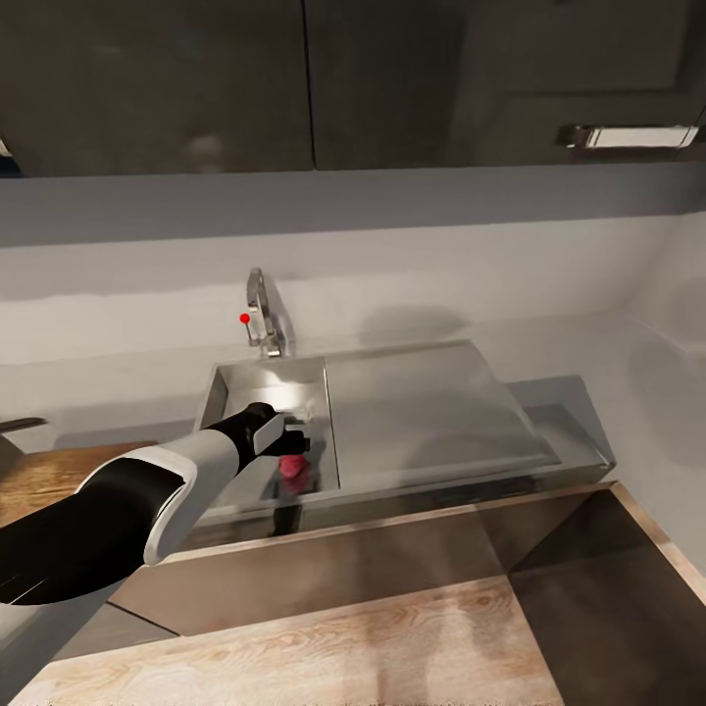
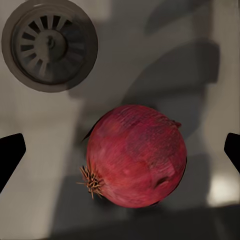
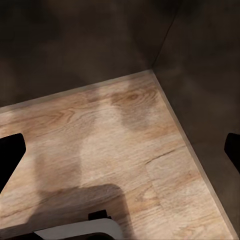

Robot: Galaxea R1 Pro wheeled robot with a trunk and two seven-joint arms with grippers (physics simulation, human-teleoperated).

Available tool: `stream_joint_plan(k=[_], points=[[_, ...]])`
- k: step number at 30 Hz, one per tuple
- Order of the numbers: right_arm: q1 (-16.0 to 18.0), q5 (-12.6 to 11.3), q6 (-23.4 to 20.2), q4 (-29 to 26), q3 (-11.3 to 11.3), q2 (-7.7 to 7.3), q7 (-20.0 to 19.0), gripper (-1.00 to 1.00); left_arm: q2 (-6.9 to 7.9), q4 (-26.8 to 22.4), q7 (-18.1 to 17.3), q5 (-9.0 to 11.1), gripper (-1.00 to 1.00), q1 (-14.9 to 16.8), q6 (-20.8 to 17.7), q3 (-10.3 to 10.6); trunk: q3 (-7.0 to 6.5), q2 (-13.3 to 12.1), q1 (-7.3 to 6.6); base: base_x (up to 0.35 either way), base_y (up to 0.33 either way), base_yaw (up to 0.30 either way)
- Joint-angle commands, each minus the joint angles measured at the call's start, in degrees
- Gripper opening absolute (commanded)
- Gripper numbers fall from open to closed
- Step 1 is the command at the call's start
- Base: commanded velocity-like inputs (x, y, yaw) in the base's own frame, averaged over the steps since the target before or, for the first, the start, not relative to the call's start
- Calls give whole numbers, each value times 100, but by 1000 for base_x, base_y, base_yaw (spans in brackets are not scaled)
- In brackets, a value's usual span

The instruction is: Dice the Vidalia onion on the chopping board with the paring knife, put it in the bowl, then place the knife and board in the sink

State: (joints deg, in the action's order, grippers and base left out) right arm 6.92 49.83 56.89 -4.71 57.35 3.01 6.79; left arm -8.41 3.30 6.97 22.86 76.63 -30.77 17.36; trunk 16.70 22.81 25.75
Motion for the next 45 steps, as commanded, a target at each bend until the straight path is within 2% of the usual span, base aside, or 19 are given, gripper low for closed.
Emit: stream_joint_plan(k=[1, 45], points=[[3, 62, 7, -4, 10, 2, 59, 100, -3, 11, 24, 61, 100, 6, -8, 30, 17, 11, 3, 0, 0, 0], [3, 62, 7, -4, 12, 7, 59, 100, -3, 56, 24, 50, 100, 1, -8, 30, 287, 11, 3, 0, -4, 0]])
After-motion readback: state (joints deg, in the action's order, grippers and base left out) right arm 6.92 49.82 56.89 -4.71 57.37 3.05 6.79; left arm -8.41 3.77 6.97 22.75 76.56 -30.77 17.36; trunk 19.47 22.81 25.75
